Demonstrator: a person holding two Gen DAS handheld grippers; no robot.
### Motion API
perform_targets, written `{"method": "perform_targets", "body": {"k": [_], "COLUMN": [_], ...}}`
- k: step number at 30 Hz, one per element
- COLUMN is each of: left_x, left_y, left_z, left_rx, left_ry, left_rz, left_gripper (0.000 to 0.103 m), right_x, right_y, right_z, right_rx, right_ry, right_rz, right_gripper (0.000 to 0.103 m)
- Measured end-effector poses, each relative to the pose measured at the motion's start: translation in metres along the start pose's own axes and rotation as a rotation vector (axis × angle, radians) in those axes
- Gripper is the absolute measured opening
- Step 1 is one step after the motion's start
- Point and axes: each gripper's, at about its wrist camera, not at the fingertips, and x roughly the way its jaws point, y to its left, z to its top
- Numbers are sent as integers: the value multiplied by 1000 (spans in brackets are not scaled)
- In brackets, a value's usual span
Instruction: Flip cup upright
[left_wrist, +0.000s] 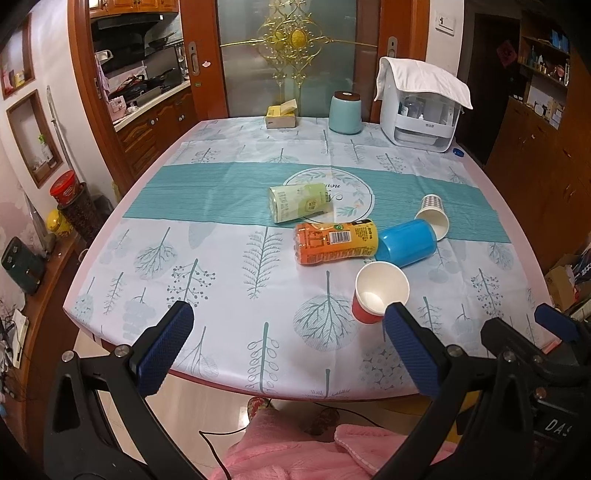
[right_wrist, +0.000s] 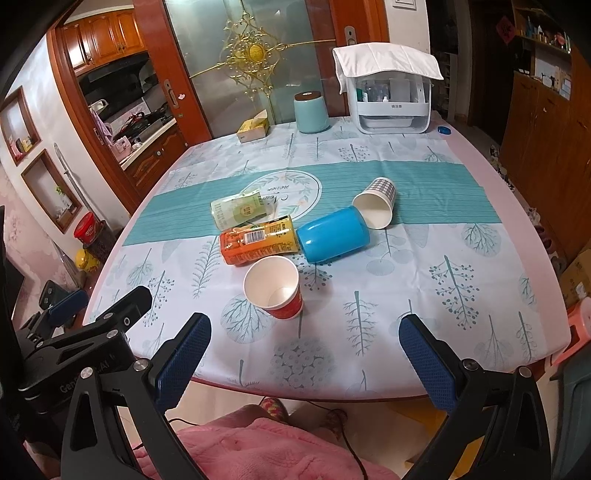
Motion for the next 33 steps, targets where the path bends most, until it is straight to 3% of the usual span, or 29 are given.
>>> {"method": "perform_targets", "body": {"k": [33], "left_x": [12], "left_y": [-4], "left_z": [7], "left_rx": [3], "left_ry": [-1], "left_rz": [-12], "left_gripper": [103], "right_x": [6], "right_y": [-6], "right_z": [1], "right_rx": [9], "right_ry": [18], "right_rz": [-2], "right_gripper": [103]}}
